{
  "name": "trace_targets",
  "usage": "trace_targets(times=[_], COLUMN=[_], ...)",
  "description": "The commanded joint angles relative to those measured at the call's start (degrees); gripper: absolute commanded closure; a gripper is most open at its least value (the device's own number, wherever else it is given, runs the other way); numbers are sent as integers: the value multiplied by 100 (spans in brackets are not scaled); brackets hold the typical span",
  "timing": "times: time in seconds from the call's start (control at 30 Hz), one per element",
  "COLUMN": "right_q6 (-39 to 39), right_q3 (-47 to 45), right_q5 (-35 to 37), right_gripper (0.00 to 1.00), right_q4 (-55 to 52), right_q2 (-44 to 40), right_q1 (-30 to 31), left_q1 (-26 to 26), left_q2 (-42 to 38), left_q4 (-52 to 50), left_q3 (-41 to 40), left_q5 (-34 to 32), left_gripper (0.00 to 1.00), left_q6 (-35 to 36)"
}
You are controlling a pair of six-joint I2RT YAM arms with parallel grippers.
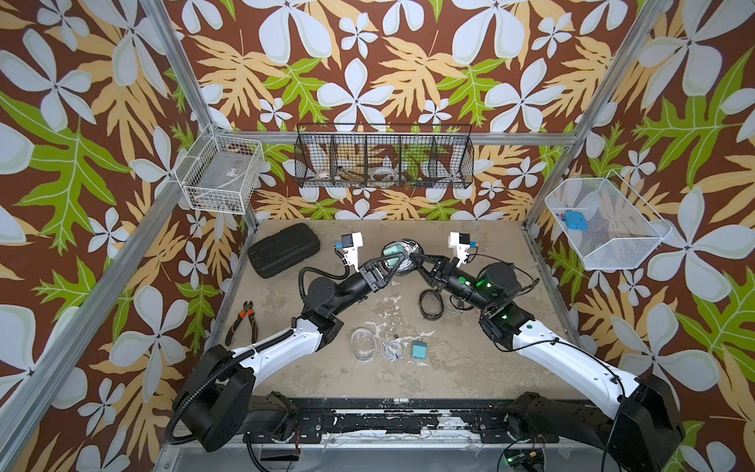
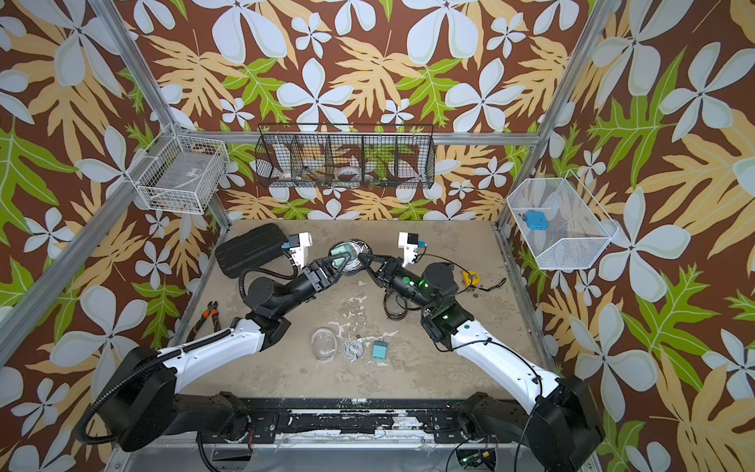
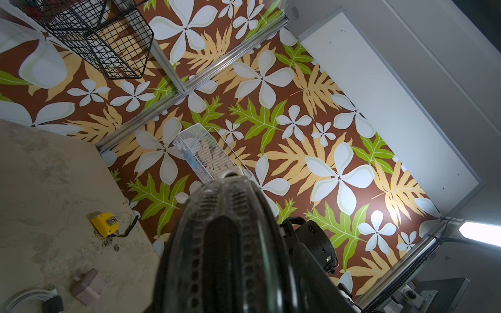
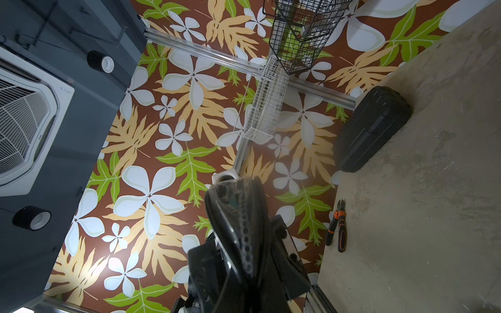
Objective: Pack away charging kits
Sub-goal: Adjust the storage bag.
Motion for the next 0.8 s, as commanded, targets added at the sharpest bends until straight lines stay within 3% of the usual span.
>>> trace_targets(times=[0.0,0.1,0.17,0.23,0.37,0.6,0.77], right_q6=[-93,-356,-697,-1110,-2124,-4421,-5808], right_q3=[-29,-31,15,97,297,1126,1771], right_q5=[-84,-155,-203,-192,-91,429,803], right_gripper=[100,96,80,73,50,48,56], right_q4=[-174,-500,-972,-1528,-2664,-4619,-5300], right_q2=[-17,-159,-323,-549,-1072,-1352,-1103], right_q1=[55,65,72,65,-9,-32,149], left_q1=[4,13,48,109,325,637,633], left_q2=[-57,-189,-251,-273,-264,-317,-687], left_q4=[400,270,-26,-306,-1053,-2042,-2987], left_q3=[-10,-93,-30,72,354,508,561], left_q5=[-230,-451,-445,-310,381,1866,1887], left_gripper=[62,66,69,72,73,75,80], left_q6=[-56,-76,-26,-8,-111,-721,-730])
